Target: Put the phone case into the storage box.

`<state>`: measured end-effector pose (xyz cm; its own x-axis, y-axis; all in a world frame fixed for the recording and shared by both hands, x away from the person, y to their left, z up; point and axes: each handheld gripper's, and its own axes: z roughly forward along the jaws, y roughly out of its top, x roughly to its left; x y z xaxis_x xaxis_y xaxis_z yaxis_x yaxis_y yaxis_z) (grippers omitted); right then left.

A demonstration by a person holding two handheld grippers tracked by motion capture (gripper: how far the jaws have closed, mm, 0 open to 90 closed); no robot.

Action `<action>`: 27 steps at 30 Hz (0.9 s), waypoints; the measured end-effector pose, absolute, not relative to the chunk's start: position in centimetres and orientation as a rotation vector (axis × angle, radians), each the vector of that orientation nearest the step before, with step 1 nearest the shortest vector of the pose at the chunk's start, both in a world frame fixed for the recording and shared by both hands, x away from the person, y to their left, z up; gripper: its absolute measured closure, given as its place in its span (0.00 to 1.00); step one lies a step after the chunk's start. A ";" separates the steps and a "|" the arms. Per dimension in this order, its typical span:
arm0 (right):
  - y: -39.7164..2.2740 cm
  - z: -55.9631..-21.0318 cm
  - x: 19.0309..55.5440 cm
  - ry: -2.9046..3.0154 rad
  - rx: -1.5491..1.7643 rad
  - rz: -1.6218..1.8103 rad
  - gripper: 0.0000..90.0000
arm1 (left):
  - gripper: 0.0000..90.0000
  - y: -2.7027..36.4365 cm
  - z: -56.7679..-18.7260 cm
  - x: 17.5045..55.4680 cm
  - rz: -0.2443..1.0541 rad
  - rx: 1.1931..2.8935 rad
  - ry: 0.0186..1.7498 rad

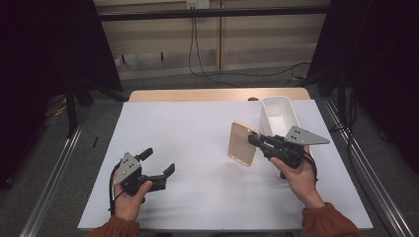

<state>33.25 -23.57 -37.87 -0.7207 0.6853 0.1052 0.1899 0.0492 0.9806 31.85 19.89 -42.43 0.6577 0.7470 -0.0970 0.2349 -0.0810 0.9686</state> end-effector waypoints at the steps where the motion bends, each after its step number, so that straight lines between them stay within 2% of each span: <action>1: -23.6 -37.9 33.3 1.942 0.879 1.711 0.89 | 0.05 20.2 -42.5 31.7 0.523 1.628 0.828; 17: -25.5 -36.8 33.6 1.886 0.901 1.718 0.89 | 0.05 21.7 -42.0 30.4 0.604 1.581 0.846; 27: -27.0 -35.3 34.4 1.851 0.895 1.708 0.89 | 0.05 21.6 -42.7 30.4 0.580 1.602 0.869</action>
